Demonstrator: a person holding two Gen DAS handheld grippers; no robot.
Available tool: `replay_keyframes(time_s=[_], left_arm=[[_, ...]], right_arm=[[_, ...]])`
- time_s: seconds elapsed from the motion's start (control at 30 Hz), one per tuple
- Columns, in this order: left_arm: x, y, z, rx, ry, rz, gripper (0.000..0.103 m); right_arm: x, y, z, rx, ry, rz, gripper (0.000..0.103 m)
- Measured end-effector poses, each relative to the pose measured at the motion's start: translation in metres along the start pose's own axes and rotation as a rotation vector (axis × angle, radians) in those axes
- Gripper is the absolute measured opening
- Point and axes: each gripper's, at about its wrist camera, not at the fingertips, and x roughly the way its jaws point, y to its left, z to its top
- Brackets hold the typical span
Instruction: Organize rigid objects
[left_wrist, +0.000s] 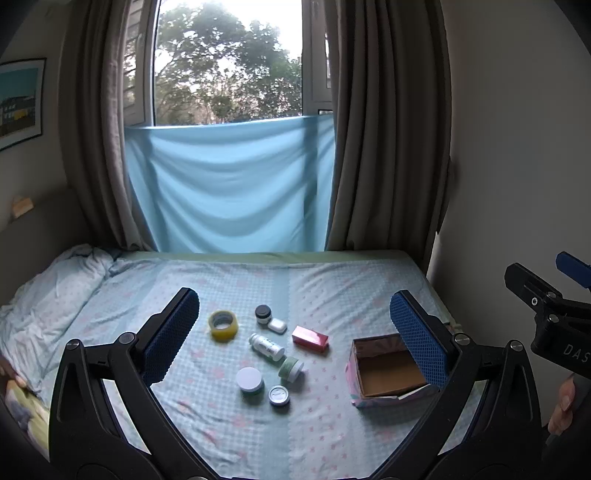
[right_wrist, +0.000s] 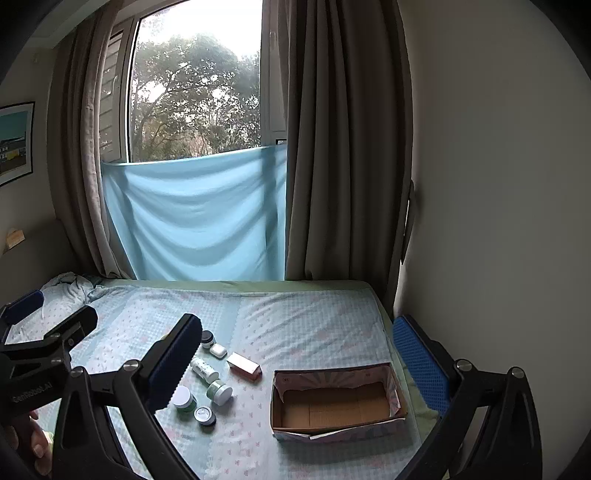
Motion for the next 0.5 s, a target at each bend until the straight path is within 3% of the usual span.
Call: replay_keyframes(time_s=[0.5], left_arm=[[0.0031,0.0008,-0.0023,-0.005,0.0,-0.002,0.102]], right_arm=[[0.0015,0.0057,-0.0026,-0.01,0.002,-0.004,0.103]])
